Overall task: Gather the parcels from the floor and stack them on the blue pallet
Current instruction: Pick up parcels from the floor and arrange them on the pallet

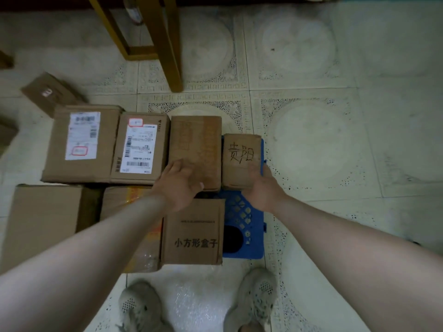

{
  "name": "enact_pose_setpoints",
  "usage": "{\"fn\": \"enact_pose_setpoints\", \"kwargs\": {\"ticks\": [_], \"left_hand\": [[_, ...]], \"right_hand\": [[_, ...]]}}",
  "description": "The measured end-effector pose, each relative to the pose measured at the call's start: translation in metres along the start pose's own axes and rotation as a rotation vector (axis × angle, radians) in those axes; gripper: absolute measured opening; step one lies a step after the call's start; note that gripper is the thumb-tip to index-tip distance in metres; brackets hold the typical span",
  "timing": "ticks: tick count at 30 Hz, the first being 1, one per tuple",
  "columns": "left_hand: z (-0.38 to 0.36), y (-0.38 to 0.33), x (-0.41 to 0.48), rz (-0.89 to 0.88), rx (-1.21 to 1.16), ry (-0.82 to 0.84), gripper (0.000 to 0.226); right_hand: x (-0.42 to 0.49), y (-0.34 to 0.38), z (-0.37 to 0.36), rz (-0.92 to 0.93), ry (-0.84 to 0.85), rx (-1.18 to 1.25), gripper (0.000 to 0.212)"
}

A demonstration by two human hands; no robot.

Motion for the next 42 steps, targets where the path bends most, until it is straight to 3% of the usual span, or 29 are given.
{"fn": "enact_pose_setpoints", "kwargs": {"ticks": [5,10,14,22,28,35,42], "left_hand": [[0.051,0.012,-0.055,0.062,-0.066,-0.06,0.066],[0.103,0.094,-0.126,0.22,-0.066,-0.145,0.069],[0.129,0.158,-0.174,0.245,-0.092,-0.186,0.069],[0.112,0.395,-0.315,0.401,-0.223,-0.225,0.069],[0.07,0.55,-0.402,0.572,-0.364,-0.239,0.069],[0.022,0.634,-0.428,0.678,-0.477,-0.165,0.071],[0.032,0.7,-0.395,0.704,-0.57,-0.176,0.068]], "right_hand": [[-0.05,0.057,0.024,0.032,0.009,-0.064,0.07],[-0.097,0.152,0.017,0.06,0.006,-0.143,0.066],[-0.123,0.221,-0.002,0.083,-0.047,-0.172,0.062],[-0.162,0.374,-0.167,0.172,-0.022,-0.259,0.06],[-0.173,0.48,-0.291,0.24,0.097,-0.352,0.061],[-0.166,0.536,-0.366,0.256,0.158,-0.409,0.059],[-0.111,0.594,-0.387,0.248,0.163,-0.394,0.057]]}}
Point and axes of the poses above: each hand's wrist, its own x-axis towards the middle knuckle, its own z-axis out of the back of the hand, y = z × x, the point moved 10 cm from there along x, towards the middle knuckle, and after that the axes turned 13 degrees about x, right-handed, at the moved point
